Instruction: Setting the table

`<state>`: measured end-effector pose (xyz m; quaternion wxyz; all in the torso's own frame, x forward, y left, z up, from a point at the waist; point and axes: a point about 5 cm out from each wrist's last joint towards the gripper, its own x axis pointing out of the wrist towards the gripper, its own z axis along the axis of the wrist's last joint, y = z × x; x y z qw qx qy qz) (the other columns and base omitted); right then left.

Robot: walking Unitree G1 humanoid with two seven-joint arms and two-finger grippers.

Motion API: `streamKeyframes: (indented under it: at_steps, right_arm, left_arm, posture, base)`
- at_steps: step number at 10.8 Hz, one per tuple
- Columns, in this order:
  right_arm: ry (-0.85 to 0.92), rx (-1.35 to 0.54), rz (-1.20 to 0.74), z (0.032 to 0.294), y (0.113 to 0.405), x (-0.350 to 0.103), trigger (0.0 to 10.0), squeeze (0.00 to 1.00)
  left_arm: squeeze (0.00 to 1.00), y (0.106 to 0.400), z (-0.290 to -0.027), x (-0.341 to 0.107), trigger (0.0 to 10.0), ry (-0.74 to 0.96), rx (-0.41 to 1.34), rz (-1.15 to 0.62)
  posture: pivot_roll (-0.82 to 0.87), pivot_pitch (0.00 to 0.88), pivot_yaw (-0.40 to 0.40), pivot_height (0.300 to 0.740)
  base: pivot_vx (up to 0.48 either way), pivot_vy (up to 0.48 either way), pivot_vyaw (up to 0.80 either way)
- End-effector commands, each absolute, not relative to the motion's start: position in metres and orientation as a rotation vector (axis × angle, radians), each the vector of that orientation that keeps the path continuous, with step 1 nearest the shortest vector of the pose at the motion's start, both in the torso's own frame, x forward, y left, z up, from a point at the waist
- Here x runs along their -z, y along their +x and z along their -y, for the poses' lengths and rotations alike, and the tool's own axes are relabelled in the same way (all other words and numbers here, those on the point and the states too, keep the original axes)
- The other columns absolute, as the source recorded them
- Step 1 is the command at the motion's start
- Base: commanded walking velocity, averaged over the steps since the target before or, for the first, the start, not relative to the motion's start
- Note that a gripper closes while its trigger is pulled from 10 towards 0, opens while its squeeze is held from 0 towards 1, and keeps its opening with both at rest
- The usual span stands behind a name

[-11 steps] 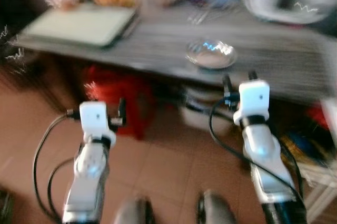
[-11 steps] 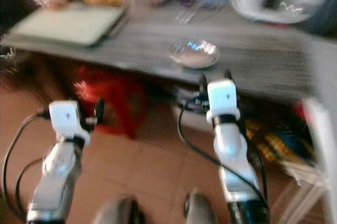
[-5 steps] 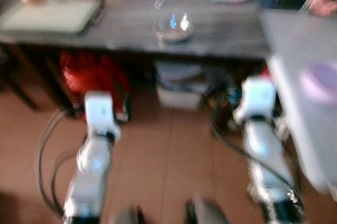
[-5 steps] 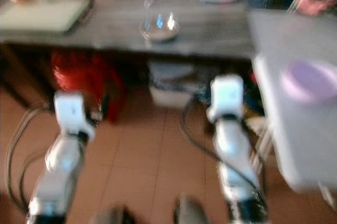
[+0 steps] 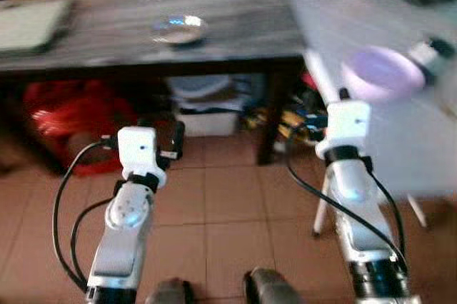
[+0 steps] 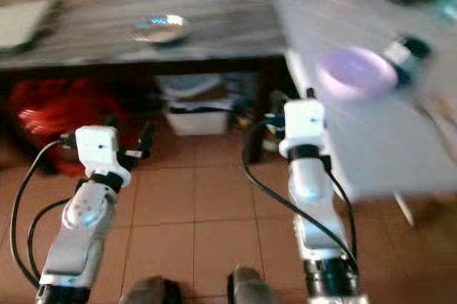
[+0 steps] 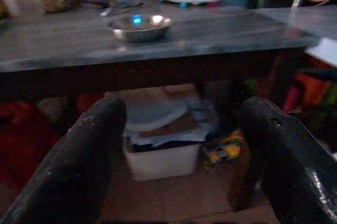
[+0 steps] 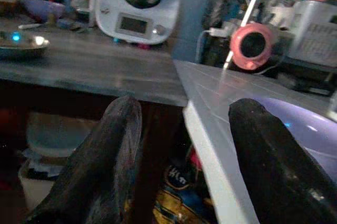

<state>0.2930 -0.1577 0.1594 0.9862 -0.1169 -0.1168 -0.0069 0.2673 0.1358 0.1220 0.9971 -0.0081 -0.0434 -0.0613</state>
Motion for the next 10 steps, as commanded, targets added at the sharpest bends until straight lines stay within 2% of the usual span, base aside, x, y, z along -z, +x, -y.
streamKeyframes:
  at_steps: [1,6,7,10]
  right_arm:
    - [-0.241,-0.012,0.274,0.152,0.298,-0.169,10.0,0.00]
    - [-0.264,-0.055,0.324,0.149,0.306,-0.181,10.0,0.00]
    - [-0.266,-0.062,0.340,0.148,0.306,-0.183,10.0,1.00]
    - [-0.267,-0.072,0.351,0.148,0.308,-0.185,10.0,1.00]
  left_arm:
    - [0.00,0.266,-0.139,-0.125,10.0,-0.019,0.115,0.093]
    - [0.00,0.265,-0.138,-0.125,10.0,-0.032,0.123,0.094]
    - [0.00,0.265,-0.137,-0.125,10.0,-0.032,0.124,0.093]
    - [0.00,0.264,-0.139,-0.124,10.0,-0.025,0.123,0.086]
  posture:
    - [-0.07,0.141,0.041,0.740]
    - [-0.07,0.151,0.038,0.740]
    - [-0.07,0.150,0.039,0.740]
    - [-0.07,0.149,0.042,0.740]
  base:
    - [0.000,-0.270,0.00]
    - [0.000,-0.362,0.00]
    - [0.000,-0.472,0.00]
    - [0.000,-0.420,0.00]
